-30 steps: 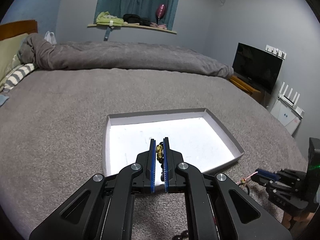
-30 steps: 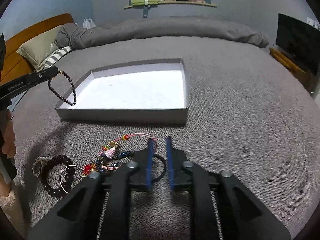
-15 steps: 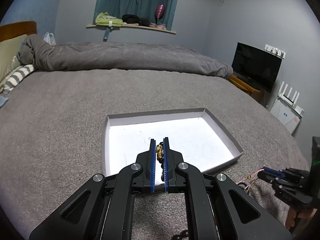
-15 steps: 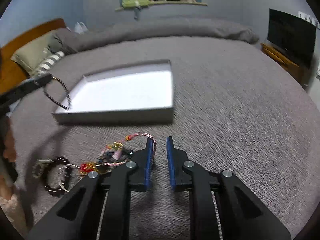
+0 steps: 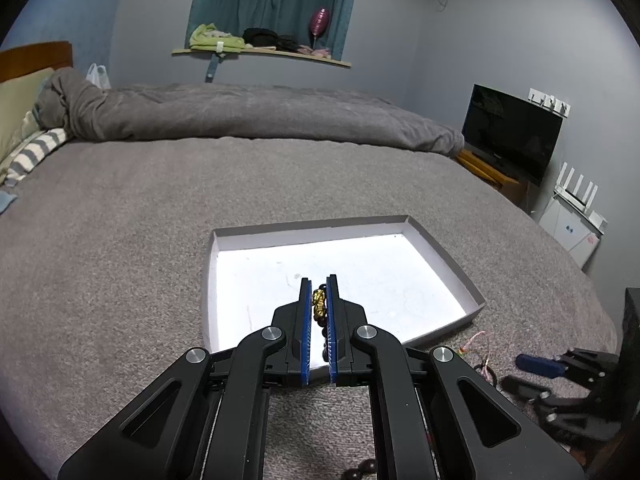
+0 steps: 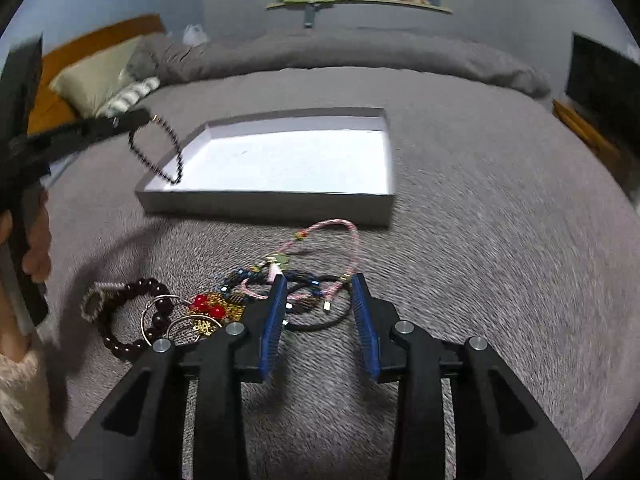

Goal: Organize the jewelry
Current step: 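Lower both bracelets into the tray and open both tools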

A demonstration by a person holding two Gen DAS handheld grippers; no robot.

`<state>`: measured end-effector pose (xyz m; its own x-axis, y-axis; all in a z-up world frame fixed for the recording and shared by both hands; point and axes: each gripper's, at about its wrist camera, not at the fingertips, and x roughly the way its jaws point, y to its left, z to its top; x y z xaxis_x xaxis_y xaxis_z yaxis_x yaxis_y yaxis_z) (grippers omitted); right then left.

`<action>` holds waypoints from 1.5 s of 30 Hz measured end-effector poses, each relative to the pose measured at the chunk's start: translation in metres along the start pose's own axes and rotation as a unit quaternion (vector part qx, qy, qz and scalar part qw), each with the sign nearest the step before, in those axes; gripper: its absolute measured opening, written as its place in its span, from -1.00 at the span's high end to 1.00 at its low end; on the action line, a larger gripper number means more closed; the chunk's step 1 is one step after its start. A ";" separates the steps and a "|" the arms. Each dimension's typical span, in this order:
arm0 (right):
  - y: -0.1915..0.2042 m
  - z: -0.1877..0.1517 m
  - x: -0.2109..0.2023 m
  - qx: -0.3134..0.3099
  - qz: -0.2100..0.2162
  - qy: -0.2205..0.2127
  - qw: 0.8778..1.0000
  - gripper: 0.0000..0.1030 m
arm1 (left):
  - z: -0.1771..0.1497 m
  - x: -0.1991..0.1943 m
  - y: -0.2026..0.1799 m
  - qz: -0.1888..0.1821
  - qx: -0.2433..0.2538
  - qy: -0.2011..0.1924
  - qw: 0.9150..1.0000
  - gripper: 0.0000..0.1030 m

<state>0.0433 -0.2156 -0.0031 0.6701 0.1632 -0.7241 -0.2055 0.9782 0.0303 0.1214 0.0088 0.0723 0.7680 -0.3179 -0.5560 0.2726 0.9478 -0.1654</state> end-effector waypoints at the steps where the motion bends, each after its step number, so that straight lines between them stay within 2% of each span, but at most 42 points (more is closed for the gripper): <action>1: 0.003 0.001 0.007 -0.008 -0.003 0.006 1.000 0.54 | 0.000 0.000 -0.001 0.000 0.001 0.000 1.000 0.86; 8: 0.009 0.005 0.040 -0.024 -0.012 0.042 0.999 0.55 | -0.001 0.000 0.000 0.000 -0.001 0.001 1.000 0.86; 10: 0.012 0.002 0.046 -0.034 -0.017 0.051 0.998 0.68 | 0.000 0.001 0.000 0.001 -0.002 0.003 1.000 0.86; 11: 0.013 0.000 0.047 -0.036 -0.013 0.054 0.998 0.86 | 0.000 0.001 0.001 0.000 -0.003 0.004 1.000 0.86; 12: 0.012 0.000 0.046 -0.033 -0.007 0.053 0.998 0.86 | 0.000 0.002 0.001 0.000 -0.003 0.005 1.000 0.86; 18: 0.009 0.006 0.012 -0.022 0.011 0.011 1.000 0.86 | 0.001 0.001 0.003 -0.001 -0.005 0.003 1.000 0.86; 24: 0.009 0.034 -0.030 -0.025 0.031 -0.044 0.998 0.86 | 0.001 0.005 0.009 -0.003 -0.012 0.006 1.000 0.86; 27: 0.005 0.052 -0.038 -0.022 0.021 -0.067 0.997 0.86 | 0.000 0.012 0.017 -0.006 -0.024 0.012 1.000 0.86; 32: 0.003 0.085 -0.027 -0.006 0.015 -0.084 0.996 0.86 | -0.002 0.029 0.037 -0.007 -0.048 0.014 0.999 0.86; 36: 0.000 0.102 -0.008 0.010 0.010 -0.089 0.996 0.86 | -0.009 0.052 0.054 0.000 -0.069 0.043 0.997 0.86; 41: -0.003 0.111 0.036 0.029 0.008 -0.058 0.998 0.86 | -0.016 0.069 0.060 0.005 -0.071 0.068 0.995 0.86; 45: -0.011 0.102 0.066 0.045 -0.004 -0.026 0.999 0.86 | -0.019 0.075 0.058 0.022 -0.055 0.076 0.995 0.86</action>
<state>0.1621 -0.2024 0.0192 0.7082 0.1587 -0.6880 -0.1357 0.9868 0.0879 0.1833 0.0408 0.0055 0.6789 -0.2768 -0.6800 0.1689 0.9602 -0.2223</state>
